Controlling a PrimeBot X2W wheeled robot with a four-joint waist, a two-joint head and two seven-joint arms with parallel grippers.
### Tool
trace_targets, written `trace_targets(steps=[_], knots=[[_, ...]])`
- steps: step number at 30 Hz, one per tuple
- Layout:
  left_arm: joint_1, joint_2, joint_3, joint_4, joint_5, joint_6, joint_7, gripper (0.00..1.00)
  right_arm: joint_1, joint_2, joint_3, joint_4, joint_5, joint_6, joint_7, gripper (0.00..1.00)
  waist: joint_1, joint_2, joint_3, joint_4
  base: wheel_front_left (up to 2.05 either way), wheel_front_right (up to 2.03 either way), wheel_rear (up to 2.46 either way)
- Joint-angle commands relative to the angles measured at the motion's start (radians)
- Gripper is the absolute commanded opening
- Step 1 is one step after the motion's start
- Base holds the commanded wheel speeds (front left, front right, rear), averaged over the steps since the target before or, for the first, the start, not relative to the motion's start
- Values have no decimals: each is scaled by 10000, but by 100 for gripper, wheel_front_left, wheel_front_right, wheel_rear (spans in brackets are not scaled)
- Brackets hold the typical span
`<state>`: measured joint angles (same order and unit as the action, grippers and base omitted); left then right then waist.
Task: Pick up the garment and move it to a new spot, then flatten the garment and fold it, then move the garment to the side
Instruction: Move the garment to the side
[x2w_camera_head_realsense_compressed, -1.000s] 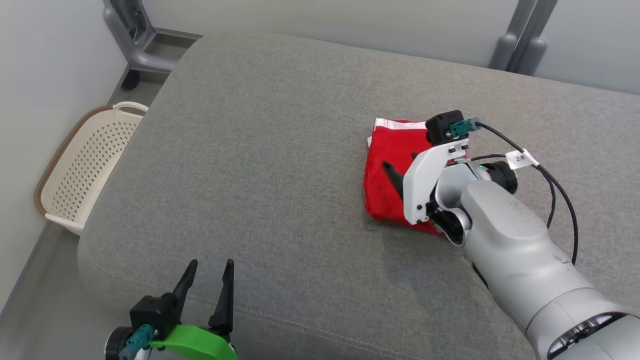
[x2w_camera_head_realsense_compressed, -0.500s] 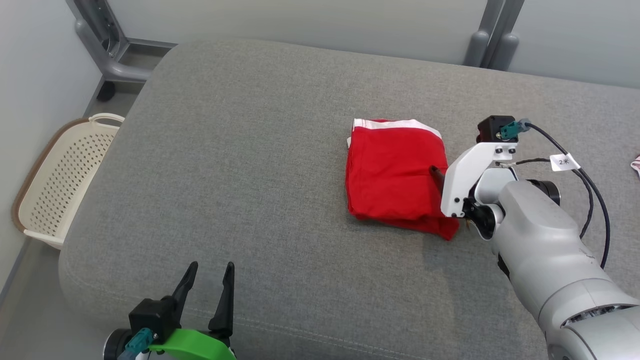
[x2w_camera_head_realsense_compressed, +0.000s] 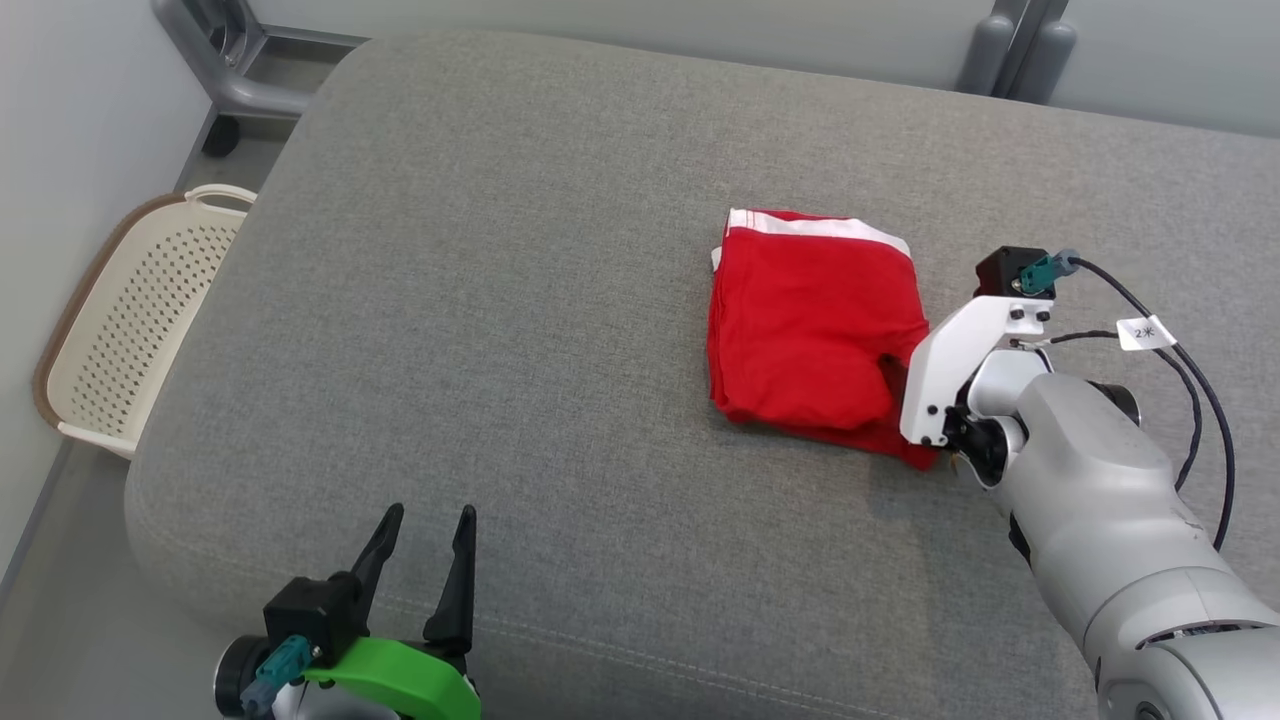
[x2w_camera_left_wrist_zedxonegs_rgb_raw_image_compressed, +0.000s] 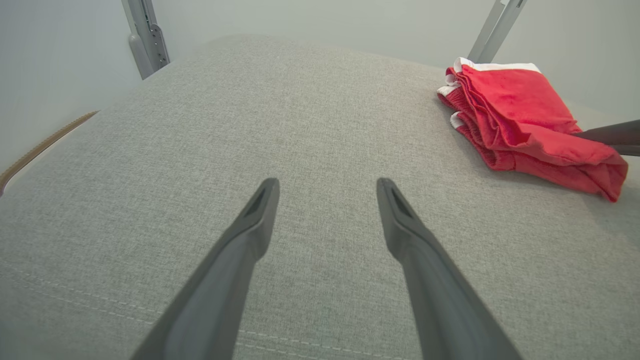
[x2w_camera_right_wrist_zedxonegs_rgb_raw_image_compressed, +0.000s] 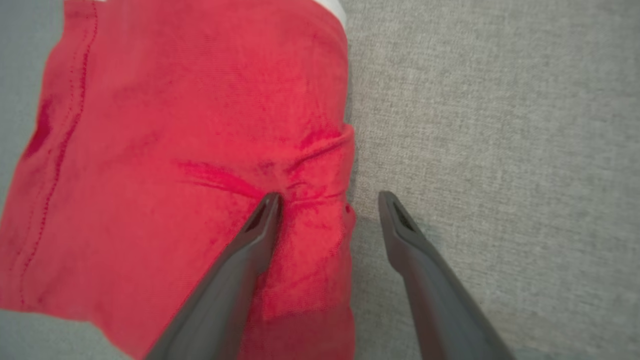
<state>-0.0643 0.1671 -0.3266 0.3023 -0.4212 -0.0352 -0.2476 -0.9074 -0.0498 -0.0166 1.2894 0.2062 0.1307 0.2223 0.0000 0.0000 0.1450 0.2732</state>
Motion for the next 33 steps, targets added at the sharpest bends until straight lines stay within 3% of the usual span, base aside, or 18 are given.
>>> trace_targets(steps=[1, 2, 4, 7, 21, 25, 33], knots=[[-171, -28, -13, 32, -6, -34, -33, 100, 118, -16, -30, 30, -36, -2, 49, 95, 0, 0, 66, 59, 0, 0, 0], [-185, -32, -21, 49, -4, -39, -41, 100, 130, -18, -55, 30, -58, -2, 68, 81, 0, 0, 92, 75, 0, 0, 0], [-251, -46, -37, 77, -6, -44, -58, 100, 152, -16, -64, 30, 40, -1, 146, 36, 0, 0, 137, 109, 0, 0, 0], [-303, -66, -56, 120, -18, -53, -74, 100, 140, -18, -43, 34, 131, -2, 153, 0, 0, 0, 173, 134, 0, 0, 0], [-304, 41, 37, 128, -53, 72, -104, 100, -216, -33, 246, 28, -86, -6, -222, 0, 0, 0, 4, -292, 0, 0, 0], [-270, 102, 97, 80, -71, 64, -128, 100, -387, -31, 821, -96, -36, -4, -165, 0, 0, 0, -138, -780, 0, 0, 0], [-320, 170, 131, -229, 7, 168, -134, 100, -572, -151, 2545, -881, -598, -6, 499, 0, 0, 0, -365, -2380, 0, 0, 0]])
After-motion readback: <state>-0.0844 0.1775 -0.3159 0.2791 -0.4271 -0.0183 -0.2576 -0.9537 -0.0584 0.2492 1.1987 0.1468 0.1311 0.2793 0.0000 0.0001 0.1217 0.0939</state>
